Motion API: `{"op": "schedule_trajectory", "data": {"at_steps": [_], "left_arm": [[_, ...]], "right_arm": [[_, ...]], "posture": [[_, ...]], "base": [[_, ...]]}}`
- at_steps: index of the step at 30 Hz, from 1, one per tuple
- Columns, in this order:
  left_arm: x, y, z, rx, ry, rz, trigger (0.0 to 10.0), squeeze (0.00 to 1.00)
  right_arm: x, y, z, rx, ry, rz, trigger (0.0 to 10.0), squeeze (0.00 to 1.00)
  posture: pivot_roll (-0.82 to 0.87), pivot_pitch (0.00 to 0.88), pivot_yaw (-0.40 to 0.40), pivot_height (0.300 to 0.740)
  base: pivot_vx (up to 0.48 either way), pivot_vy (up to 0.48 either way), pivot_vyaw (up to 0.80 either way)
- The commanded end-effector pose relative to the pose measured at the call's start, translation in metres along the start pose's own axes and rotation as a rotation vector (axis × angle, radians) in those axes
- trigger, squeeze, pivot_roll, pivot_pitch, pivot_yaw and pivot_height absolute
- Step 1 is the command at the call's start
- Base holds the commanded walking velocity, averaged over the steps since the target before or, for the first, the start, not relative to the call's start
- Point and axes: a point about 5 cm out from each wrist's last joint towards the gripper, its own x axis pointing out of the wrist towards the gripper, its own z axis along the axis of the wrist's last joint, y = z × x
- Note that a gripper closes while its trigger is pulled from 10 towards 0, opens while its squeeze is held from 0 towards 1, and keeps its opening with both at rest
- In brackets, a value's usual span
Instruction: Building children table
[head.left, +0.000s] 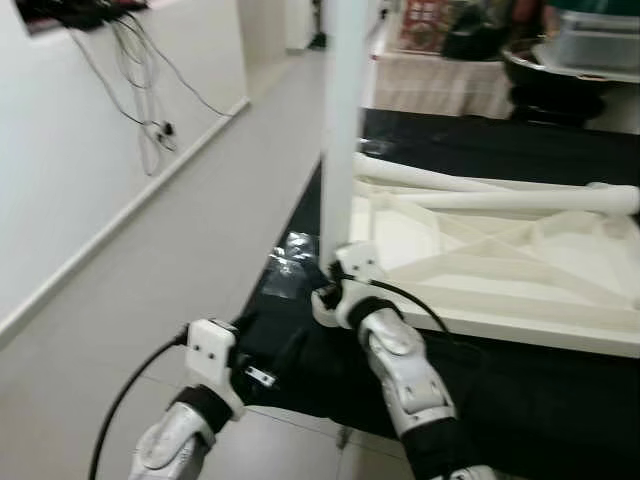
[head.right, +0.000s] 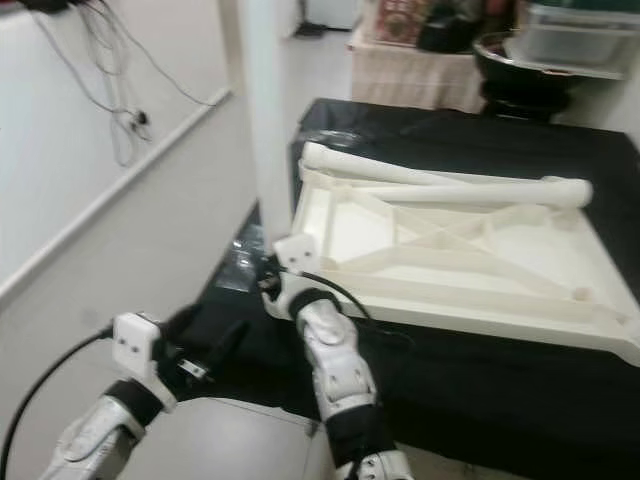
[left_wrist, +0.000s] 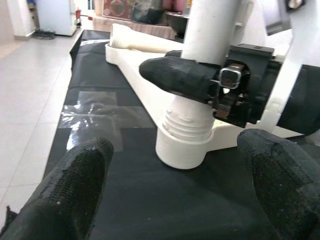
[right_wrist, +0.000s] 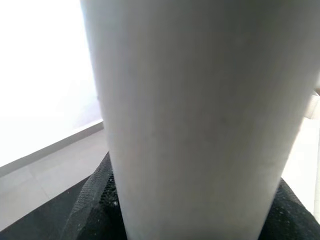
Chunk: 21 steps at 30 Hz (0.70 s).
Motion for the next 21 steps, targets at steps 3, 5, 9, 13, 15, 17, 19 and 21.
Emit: {"op": "schedule_trajectory", "data": {"at_steps": [3,5,9,13,15,17,19,21], "left_arm": [[0.000,0.001,-0.001,0.006,0.014,-0.016,10.0,0.00],[0.000,0.001,-0.001,0.005,0.011,-0.012,10.0,0.00],[0.001,0.002,-0.001,0.004,0.007,-0.004,10.0,0.00],[0.002,0.002,-0.001,0.002,0.005,-0.001,10.0,0.00],[0.002,0.002,-0.001,0.002,0.005,-0.002,10.0,0.00],[0.002,0.001,-0.001,0.002,0.007,-0.007,10.0,0.00],[0.002,0.001,-0.001,0.001,0.007,-0.010,10.0,0.00],[0.002,-0.001,-0.002,0.002,0.011,-0.024,10.0,0.00]], "right_arm": [[0.004,-0.005,-0.011,-0.008,0.061,-0.017,0.0,0.00],[0.010,-0.003,-0.007,-0.007,0.056,-0.008,10.0,0.00],[0.011,0.006,0.001,0.029,0.040,0.044,10.0,0.88],[0.013,0.019,0.015,0.092,-0.031,0.291,10.0,1.00],[0.012,0.025,0.022,0.057,-0.073,0.467,10.0,1.00],[0.008,0.028,0.027,0.007,-0.087,0.707,10.0,0.00],[0.006,0.026,0.025,0.011,-0.054,0.828,10.0,0.00],[0.009,0.022,0.022,0.015,-0.028,0.856,10.0,0.00]], "posture": [[0.03,0.114,0.005,0.740],[0.03,0.114,0.003,0.740],[0.04,0.112,-0.001,0.740],[0.05,0.108,-0.001,0.740],[0.05,0.108,-0.001,0.740],[0.05,0.108,-0.001,0.740],[0.05,0.106,-0.001,0.740],[0.05,0.106,-0.001,0.740]], "base": [[0.000,0.000,0.00],[0.000,0.000,0.00],[0.000,0.000,0.00],[0.000,0.000,0.00],[0.000,0.000,0.00],[0.000,0.000,0.00],[0.000,0.000,0.00],[0.000,0.000,0.00]]}}
